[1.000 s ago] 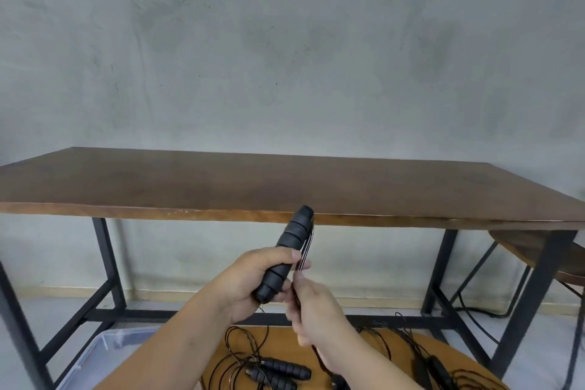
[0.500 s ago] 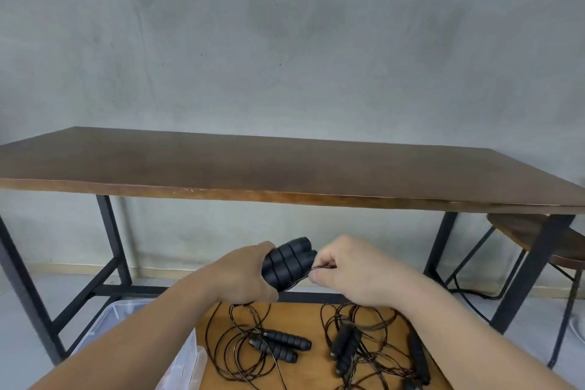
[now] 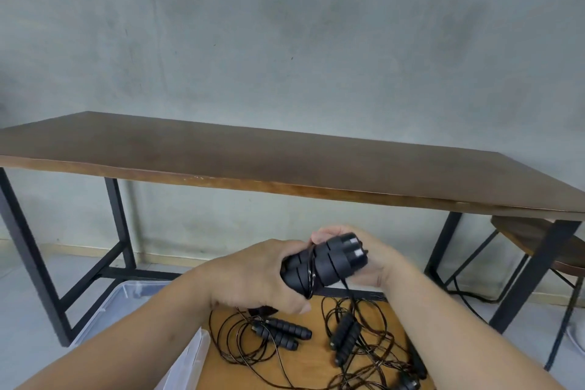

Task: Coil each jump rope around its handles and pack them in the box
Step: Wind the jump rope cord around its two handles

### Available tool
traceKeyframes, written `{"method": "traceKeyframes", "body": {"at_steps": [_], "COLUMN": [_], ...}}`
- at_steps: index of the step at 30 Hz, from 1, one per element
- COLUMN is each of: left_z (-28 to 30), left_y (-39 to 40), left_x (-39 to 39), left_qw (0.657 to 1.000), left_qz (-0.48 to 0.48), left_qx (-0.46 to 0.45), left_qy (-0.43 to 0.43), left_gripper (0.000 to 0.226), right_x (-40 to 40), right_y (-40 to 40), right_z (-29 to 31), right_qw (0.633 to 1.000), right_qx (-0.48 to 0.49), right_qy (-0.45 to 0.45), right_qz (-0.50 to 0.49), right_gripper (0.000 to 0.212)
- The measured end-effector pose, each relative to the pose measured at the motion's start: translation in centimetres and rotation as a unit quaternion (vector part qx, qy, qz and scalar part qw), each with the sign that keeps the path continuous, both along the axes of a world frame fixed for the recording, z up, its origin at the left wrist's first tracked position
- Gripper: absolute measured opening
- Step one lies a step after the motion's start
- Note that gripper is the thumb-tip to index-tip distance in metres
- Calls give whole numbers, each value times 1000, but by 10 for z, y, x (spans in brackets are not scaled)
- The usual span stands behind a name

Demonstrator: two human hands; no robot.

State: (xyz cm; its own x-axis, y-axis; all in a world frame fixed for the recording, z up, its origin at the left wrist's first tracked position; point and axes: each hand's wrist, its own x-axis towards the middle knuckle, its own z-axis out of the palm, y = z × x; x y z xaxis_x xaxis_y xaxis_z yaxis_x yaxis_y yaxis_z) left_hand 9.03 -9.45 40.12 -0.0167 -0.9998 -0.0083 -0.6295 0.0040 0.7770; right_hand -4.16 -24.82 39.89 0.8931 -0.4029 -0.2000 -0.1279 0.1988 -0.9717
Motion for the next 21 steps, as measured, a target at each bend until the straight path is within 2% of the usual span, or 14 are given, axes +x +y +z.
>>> {"method": "traceKeyframes", "body": {"at_steps": [1, 3, 6, 9, 12, 15, 21], "left_z": [0, 0, -5, -10, -20, -35, -53], "left_y": [1, 1, -2, -7, -12, -18, -22], "left_x": [1, 4, 10, 16, 21, 25, 29], "left_qw": [1000, 997, 990, 979, 959, 939, 892], "left_qz": [11, 51, 136, 193, 240, 259, 247], "left_qx": [-6, -13, -8, 20, 37, 30, 9], "left_qy": [24, 55, 42, -58, -148, -225, -379], "left_gripper": [44, 40, 39, 41, 46, 43, 36], "right_x": [2, 5, 8, 6, 6, 8, 2], "right_y": [5, 17, 36, 59, 73, 81, 86], "right_z": [-11, -29, -47, -58, -61, -57, -32], "right_qw": [999, 998, 998, 995, 978, 942, 813], "right_qx": [32, 26, -1, -72, -177, -295, -520], "right_qy": [-26, -53, -34, 30, 99, 161, 253], "right_qz": [-20, -14, -46, -68, -44, -2, 69], "right_gripper": [33, 40, 28, 29, 31, 33, 29]}}
